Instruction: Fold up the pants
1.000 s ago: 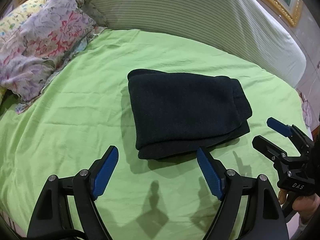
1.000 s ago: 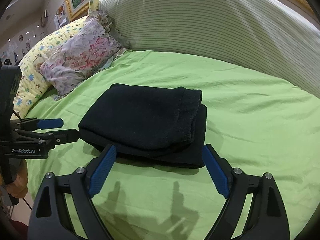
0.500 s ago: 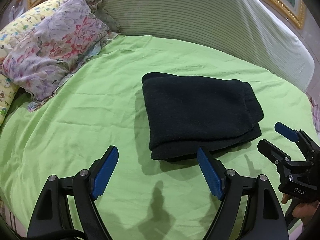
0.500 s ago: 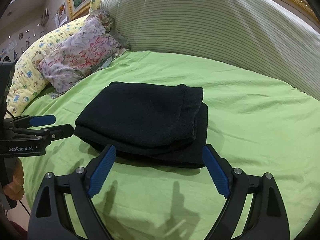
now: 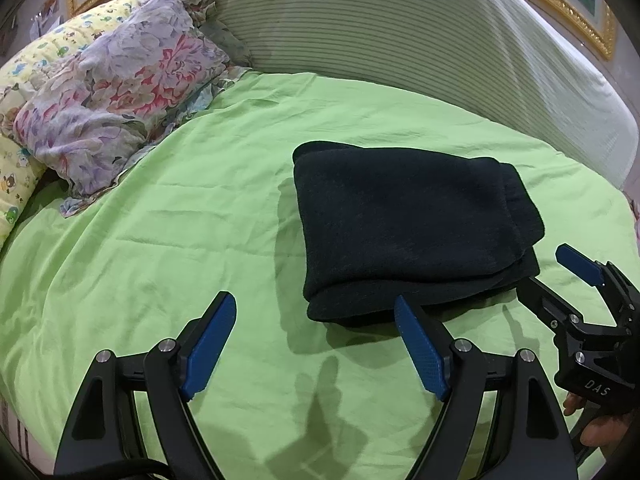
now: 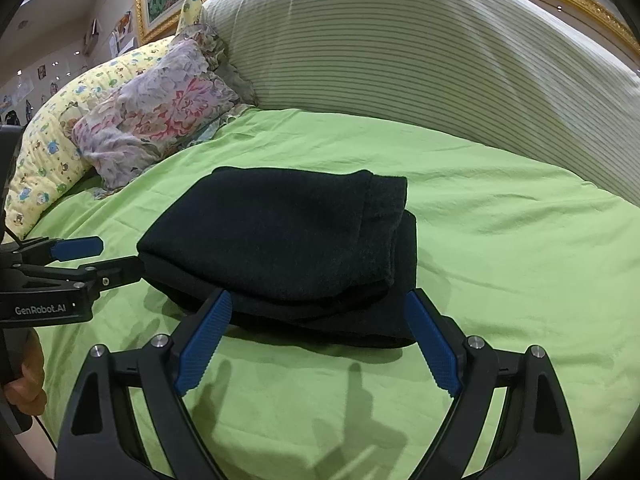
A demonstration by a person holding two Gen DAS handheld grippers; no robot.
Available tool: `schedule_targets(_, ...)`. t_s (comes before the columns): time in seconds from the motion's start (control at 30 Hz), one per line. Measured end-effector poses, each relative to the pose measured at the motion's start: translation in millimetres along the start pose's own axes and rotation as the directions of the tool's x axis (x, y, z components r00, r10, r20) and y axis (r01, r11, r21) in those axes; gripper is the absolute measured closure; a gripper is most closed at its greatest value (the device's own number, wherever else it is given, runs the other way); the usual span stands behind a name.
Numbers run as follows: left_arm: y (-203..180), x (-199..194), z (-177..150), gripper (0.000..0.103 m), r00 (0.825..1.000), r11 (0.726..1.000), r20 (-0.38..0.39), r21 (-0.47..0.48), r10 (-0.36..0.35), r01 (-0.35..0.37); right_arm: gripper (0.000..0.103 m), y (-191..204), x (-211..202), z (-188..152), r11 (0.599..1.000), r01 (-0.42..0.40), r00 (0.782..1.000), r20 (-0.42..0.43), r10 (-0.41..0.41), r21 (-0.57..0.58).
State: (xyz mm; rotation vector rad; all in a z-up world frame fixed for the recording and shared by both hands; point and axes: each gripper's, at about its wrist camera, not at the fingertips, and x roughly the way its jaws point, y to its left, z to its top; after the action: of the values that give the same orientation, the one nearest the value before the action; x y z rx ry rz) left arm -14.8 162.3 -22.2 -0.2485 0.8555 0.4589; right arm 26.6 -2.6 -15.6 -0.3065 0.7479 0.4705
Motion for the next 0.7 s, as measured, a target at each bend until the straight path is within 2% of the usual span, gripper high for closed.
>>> schedule_targets(0.3,-0.8,4.2,-4.0,0.021,1.0,1.0,0.004,-0.011,0.006,-0.006,0.015,-0.5,1.6,-5.3,1.0,0.004,1.0,0.015,-0.005,0.009)
schedule_targets(0.7,-8.8,0.3,-3.6,0.018,0.999,1.0,0.031,0.021,-0.014,0.014,0.014,-5.8,3.9,-5.3,0.999,0.019,1.0,0.019,-0.019,0.032)
